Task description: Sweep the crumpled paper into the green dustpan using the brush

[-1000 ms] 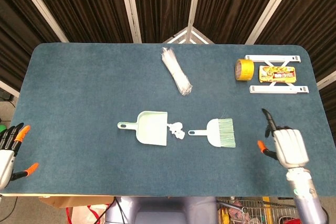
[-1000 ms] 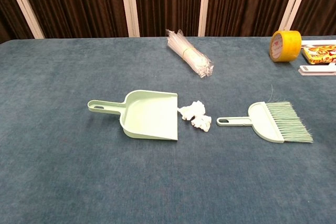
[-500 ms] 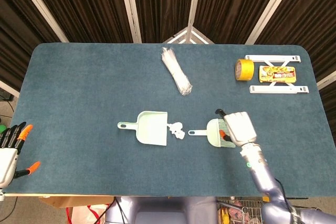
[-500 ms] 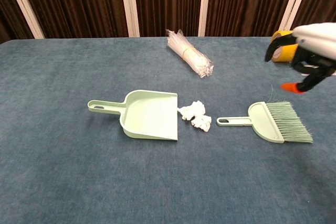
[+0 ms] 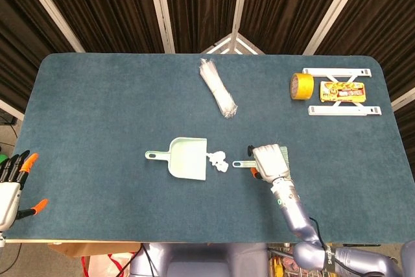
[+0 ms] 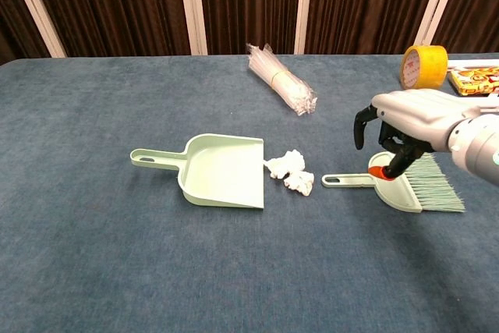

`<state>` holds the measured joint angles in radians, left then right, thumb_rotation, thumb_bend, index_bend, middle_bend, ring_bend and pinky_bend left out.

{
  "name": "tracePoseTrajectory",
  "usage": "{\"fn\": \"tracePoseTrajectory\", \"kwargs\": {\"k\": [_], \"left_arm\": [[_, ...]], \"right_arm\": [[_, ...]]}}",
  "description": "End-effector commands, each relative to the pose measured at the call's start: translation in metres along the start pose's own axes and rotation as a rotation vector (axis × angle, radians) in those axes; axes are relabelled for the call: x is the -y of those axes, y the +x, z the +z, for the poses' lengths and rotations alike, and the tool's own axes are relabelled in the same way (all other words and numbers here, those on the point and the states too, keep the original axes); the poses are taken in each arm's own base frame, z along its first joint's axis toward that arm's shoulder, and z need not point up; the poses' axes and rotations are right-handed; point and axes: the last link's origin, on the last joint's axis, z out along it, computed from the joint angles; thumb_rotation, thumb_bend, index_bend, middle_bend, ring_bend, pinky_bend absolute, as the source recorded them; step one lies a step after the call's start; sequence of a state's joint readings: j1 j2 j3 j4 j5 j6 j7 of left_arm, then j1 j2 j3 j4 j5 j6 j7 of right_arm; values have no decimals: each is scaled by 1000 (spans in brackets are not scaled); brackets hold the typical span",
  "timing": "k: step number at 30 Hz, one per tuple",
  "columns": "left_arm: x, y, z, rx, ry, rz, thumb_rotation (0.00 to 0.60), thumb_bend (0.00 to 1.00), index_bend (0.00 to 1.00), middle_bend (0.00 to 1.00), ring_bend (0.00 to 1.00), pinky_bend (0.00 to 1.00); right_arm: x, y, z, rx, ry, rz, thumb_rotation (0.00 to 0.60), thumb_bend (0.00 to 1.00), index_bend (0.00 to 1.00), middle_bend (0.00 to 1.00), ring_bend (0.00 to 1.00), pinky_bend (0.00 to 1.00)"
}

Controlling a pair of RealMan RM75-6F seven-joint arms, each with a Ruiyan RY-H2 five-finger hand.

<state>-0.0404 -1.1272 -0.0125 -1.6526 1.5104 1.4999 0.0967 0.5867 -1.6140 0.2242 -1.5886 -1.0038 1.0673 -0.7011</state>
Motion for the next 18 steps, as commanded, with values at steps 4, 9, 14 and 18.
{"fn": "tracePoseTrajectory", "kwargs": {"k": [4, 9, 14, 18], "left_arm": [[0, 0, 0, 1, 1, -1, 600, 0, 0, 0, 0, 0], [0, 0, 1, 4, 0, 0, 600, 0, 0, 0, 0, 0], [-1, 0, 2, 3, 2, -2, 600, 0, 0, 0, 0, 0], [-1, 0, 2, 3, 2, -3, 600, 0, 0, 0, 0, 0]], "right_arm": [[3, -13, 6, 20, -19, 2, 600, 311, 456, 915, 969, 854], [2, -22, 11, 38, -32, -6, 600, 311, 457, 915, 969, 854], [3, -27, 14, 48, -43, -5, 600, 311, 456, 915, 969, 854], [4, -30, 14, 56, -44, -5, 600, 311, 456, 915, 969, 854]]}}
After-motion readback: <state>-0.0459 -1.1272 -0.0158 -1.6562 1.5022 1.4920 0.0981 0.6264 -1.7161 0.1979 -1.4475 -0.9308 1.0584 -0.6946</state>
